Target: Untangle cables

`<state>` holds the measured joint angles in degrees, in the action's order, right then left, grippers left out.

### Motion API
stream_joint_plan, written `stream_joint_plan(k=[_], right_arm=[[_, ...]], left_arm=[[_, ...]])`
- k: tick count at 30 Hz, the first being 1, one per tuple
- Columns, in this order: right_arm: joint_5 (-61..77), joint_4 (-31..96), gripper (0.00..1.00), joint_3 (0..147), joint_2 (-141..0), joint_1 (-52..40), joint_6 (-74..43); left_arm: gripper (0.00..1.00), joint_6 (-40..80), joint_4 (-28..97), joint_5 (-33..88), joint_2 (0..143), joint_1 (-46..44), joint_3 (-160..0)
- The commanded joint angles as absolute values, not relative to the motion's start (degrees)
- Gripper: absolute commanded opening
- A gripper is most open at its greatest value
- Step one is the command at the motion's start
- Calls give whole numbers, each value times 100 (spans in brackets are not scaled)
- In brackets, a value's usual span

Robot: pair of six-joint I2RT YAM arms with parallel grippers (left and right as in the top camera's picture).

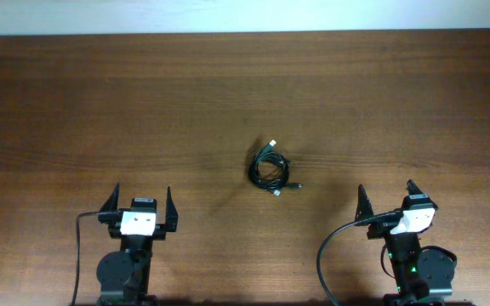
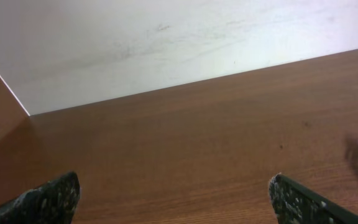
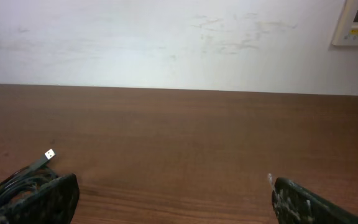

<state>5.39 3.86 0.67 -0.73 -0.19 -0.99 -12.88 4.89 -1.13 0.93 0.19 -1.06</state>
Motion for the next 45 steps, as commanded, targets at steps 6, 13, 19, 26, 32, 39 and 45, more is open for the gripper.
stream_joint_plan(k=[6, 13, 19, 26, 32, 39, 45], right_arm=[[486, 412, 98, 34, -30, 12, -67], [486, 412, 98, 34, -30, 12, -67], [486, 412, 98, 34, -30, 12, -67], [486, 412, 98, 32, -32, 12, -67], [486, 412, 98, 34, -32, 12, -67], [486, 412, 98, 34, -30, 12, -67], [486, 412, 98, 34, -30, 12, -67]], left_arm=[[99, -1380, 471, -174, 40, 56, -49], [99, -1380, 471, -176, 40, 56, -49], [99, -1380, 471, -174, 38, 56, -49], [99, -1380, 471, -174, 40, 56, -49], [99, -1380, 471, -174, 40, 56, -49], [99, -1380, 471, -174, 38, 56, -49], [99, -770, 349, 1181, 40, 54, -54]])
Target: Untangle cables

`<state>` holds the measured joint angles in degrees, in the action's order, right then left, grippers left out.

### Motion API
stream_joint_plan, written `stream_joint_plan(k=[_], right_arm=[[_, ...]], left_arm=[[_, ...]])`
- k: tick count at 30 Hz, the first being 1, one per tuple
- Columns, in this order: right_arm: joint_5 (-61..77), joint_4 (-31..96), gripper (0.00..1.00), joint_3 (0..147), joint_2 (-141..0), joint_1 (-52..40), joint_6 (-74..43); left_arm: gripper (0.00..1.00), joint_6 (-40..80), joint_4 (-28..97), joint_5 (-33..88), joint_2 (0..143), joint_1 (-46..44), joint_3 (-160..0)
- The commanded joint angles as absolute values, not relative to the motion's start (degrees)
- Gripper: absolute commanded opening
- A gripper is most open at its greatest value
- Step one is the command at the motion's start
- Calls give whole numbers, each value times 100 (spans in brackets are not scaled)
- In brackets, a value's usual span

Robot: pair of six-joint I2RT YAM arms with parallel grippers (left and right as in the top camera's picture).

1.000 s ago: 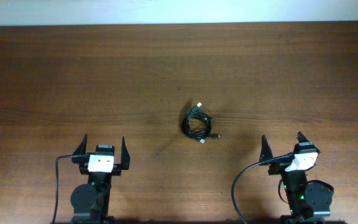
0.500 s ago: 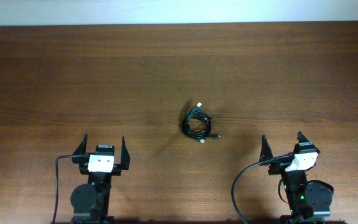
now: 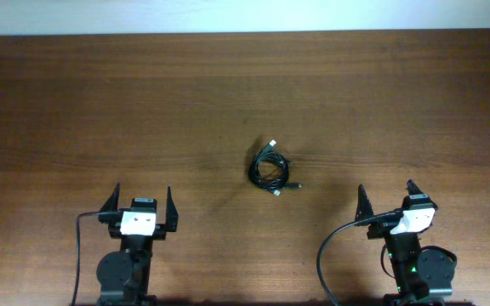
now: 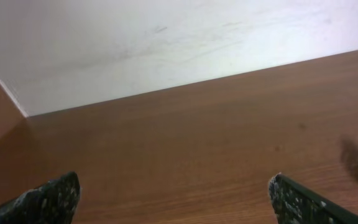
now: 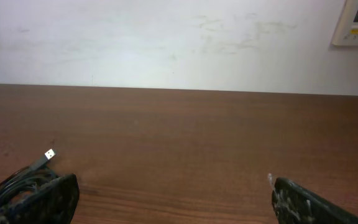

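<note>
A small bundle of black cables [image 3: 271, 168] lies coiled on the brown table near its middle, with plug ends sticking out at the top and lower right. In the right wrist view the bundle [image 5: 17, 180] shows at the lower left, a silver USB plug [image 5: 49, 154] pointing up. My left gripper [image 3: 139, 204] stands open at the front left, well apart from the bundle. My right gripper [image 3: 386, 198] stands open at the front right, with nothing between its fingers [image 5: 303, 199]. The left wrist view shows only bare table between its fingers [image 4: 51, 196].
The wooden table [image 3: 100, 102] runs to a white wall at the back [image 5: 166, 43]. A black supply cable [image 3: 323, 255] loops beside the right arm's base. A white wall panel [image 5: 356, 22] shows at the top right of the right wrist view.
The left wrist view has shifted very slightly; the cables and the right gripper are where they were.
</note>
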<state>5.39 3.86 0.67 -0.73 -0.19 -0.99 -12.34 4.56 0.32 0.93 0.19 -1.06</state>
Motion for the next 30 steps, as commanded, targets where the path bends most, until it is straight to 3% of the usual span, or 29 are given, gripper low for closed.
stream_joint_plan(k=[1, 6, 9, 11, 15, 17, 22, 25, 27, 28, 30], right_arm=[[486, 412, 98, 32, -32, 12, -67], [486, 412, 98, 34, -30, 12, -67], [486, 412, 98, 34, -30, 12, -67], [486, 412, 98, 34, -30, 12, -67], [486, 412, 98, 34, -30, 12, -67], [486, 412, 98, 34, -32, 12, -67], [486, 412, 98, 34, -30, 12, -67], [486, 412, 98, 34, -32, 12, -67], [486, 412, 98, 34, -30, 12, -67], [486, 412, 98, 34, -30, 12, -67], [486, 412, 98, 34, -30, 12, -67]], left_arm=[[99, -561, 331, 1645, 40, 54, -54], [99, -432, -1090, 3876, 40, 54, -54], [99, -320, -2519, 4233, 40, 54, -134], [99, -276, -2794, 4099, 43, 56, -427], [99, -355, -1114, 3667, 414, 56, -1841], [99, -694, 292, 3837, 1004, 56, -2812], [99, -1210, 3092, 5507, 3350, 54, -5164], [99, -1164, 3492, 7441, 4289, 54, -5861], [99, -1162, 3295, 8088, 4705, 54, -6005], [99, -998, 3011, 8064, 4886, 54, -6045], [99, -36, 2910, 6735, 5192, 47, -6202]])
